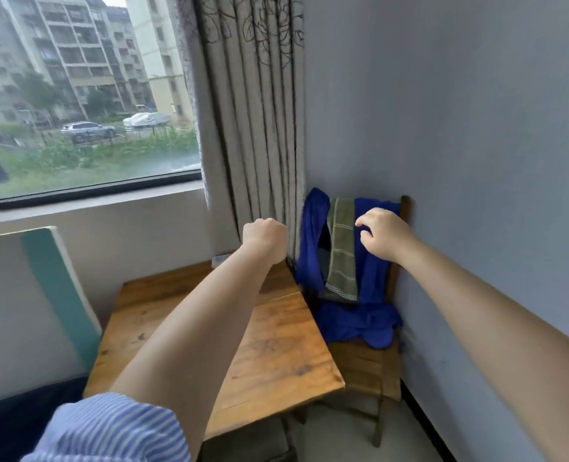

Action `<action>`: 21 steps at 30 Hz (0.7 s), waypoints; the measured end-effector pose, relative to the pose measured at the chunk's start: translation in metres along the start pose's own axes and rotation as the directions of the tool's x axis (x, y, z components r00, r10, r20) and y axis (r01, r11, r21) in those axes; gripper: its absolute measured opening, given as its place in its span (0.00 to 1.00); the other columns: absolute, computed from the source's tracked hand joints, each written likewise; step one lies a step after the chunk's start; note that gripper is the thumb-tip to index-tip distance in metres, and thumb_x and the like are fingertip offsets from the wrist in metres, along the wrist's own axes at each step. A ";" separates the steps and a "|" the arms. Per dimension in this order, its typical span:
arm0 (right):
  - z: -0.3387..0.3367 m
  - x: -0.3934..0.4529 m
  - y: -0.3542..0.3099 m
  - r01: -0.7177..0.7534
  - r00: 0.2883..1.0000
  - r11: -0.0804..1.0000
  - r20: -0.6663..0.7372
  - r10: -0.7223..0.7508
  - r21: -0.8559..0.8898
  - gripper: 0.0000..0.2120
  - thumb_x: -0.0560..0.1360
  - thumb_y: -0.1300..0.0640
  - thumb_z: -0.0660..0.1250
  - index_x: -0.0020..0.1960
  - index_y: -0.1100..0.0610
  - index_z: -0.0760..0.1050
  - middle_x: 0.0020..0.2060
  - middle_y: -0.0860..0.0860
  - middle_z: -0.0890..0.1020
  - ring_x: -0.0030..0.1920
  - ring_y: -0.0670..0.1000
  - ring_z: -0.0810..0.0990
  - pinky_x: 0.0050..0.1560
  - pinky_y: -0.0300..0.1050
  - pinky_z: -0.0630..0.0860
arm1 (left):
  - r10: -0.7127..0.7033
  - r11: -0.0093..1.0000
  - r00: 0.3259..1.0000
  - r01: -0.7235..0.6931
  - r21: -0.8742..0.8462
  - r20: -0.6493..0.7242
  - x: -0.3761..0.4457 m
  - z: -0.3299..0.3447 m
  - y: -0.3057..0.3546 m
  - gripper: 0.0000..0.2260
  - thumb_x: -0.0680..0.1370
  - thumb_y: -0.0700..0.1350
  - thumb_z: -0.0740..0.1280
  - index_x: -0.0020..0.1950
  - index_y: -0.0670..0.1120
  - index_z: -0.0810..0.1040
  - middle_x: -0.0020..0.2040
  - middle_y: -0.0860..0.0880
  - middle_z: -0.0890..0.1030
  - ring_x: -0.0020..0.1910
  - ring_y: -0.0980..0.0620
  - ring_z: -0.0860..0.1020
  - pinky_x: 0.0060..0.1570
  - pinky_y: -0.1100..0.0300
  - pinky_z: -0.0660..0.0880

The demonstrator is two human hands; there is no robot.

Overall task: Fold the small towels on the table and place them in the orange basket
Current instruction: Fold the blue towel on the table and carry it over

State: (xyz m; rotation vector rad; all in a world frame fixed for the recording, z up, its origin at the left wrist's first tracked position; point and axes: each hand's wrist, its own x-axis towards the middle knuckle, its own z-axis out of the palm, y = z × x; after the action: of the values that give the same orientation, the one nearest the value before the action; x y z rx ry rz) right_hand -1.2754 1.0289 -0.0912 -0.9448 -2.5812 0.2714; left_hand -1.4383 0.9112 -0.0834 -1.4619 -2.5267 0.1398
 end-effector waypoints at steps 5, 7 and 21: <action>0.004 0.068 0.049 -0.100 0.995 0.995 -0.023 0.099 -0.025 0.17 0.76 0.65 0.56 0.64 0.63 0.72 0.63 0.59 0.73 0.64 0.57 0.70 0.63 0.45 0.67 | 0.058 0.998 0.998 -0.058 -0.037 -0.013 0.101 0.013 0.023 0.13 0.77 0.38 0.59 0.60 0.43 0.76 0.59 0.44 0.76 0.58 0.44 0.75 0.44 0.57 0.68; 0.001 0.098 0.066 -0.139 0.990 0.989 -0.030 0.138 -0.045 0.17 0.77 0.65 0.55 0.64 0.63 0.71 0.63 0.59 0.73 0.64 0.57 0.70 0.62 0.46 0.68 | 0.093 0.995 0.996 -0.093 -0.048 -0.012 0.140 0.014 0.031 0.12 0.77 0.37 0.59 0.58 0.43 0.76 0.57 0.45 0.77 0.56 0.45 0.76 0.42 0.59 0.67; 0.029 0.236 0.205 -0.336 0.941 0.941 0.017 0.337 -0.041 0.11 0.74 0.66 0.55 0.46 0.66 0.77 0.48 0.62 0.78 0.49 0.59 0.77 0.42 0.43 0.69 | 0.220 0.972 0.974 -0.214 -0.095 0.057 0.330 0.042 0.095 0.12 0.77 0.37 0.58 0.57 0.41 0.77 0.56 0.45 0.78 0.54 0.45 0.77 0.40 0.59 0.67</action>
State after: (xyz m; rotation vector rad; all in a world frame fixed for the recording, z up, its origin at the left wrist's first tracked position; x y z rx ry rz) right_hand -1.3346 1.3361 -0.1133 -1.4065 -2.4414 0.3275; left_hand -1.5268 1.2459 -0.0961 -1.7958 -2.4461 0.1158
